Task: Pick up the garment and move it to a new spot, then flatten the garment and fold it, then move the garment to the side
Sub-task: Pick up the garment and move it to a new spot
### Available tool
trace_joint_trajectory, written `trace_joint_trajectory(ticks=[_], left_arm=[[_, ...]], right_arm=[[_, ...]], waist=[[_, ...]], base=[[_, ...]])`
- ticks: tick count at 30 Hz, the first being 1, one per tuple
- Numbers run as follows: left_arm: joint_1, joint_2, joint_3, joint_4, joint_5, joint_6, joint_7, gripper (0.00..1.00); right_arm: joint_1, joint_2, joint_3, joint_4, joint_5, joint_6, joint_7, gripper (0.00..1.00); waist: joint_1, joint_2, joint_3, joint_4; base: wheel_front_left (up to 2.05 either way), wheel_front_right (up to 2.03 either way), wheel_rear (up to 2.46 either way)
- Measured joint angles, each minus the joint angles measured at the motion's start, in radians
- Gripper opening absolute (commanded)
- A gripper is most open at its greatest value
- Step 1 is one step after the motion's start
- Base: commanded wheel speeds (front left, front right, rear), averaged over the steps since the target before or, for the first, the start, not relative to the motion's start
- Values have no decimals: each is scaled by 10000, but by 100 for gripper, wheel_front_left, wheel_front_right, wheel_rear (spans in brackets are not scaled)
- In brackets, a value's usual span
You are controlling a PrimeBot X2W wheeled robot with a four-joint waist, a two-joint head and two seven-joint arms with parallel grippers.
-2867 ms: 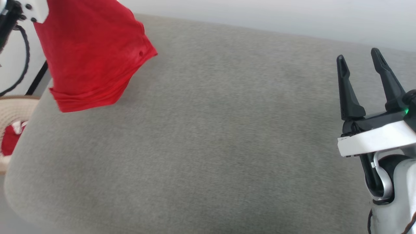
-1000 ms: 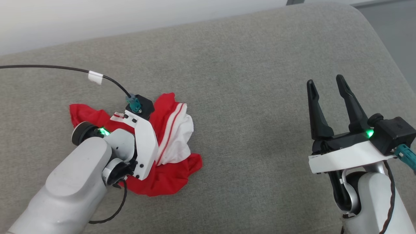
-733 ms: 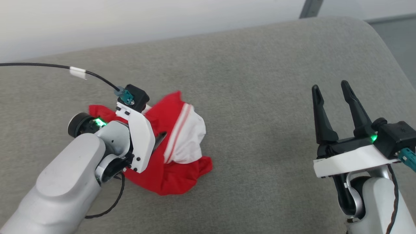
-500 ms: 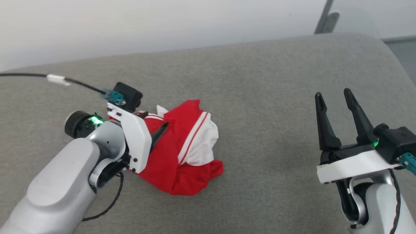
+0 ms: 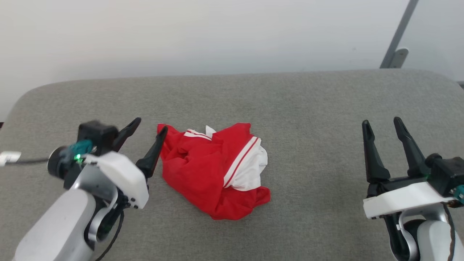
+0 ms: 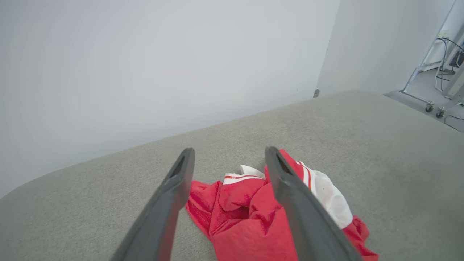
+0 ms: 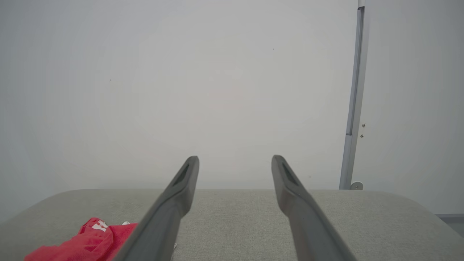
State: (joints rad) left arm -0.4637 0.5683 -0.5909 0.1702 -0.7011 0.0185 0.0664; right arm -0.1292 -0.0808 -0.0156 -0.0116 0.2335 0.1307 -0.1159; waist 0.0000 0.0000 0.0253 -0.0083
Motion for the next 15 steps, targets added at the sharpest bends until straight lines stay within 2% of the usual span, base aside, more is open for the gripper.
trace_joint_trajectory(ticks=[9,15], left_arm=[[1398,-31,642,-276,230,723,-2360,100],[2418,-35,1302,-453,107,1106,-3087,100]], right_arm=[[337,10,-305,-90,10,0,13,100],[434,27,-387,-90,-12,0,-4,100]], waist=[[0,0,-274,465],[1,0,-322,626]], base=[[0,0,0],[0,0,0]])
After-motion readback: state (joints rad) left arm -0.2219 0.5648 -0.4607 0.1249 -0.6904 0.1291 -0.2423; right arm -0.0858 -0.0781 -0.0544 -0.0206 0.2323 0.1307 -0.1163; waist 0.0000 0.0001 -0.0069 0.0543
